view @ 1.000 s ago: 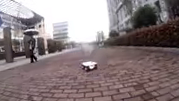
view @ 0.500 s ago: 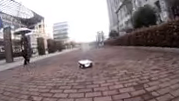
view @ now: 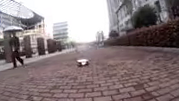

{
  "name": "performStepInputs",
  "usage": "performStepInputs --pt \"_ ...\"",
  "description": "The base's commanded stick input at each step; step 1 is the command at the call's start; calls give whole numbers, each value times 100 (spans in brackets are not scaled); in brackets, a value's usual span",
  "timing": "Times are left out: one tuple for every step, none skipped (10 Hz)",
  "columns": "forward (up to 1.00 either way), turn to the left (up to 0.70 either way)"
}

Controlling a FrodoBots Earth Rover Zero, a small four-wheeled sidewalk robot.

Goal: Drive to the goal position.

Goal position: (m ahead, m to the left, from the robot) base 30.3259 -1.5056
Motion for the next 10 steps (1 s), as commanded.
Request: performStepInputs --pt "45 0" --pt "45 0" --pt "45 0" --pt "45 0" --pt "46 0" --pt "67 0" --pt "70 0" --pt "70 0" --pt "70 0" --pt "70 0"
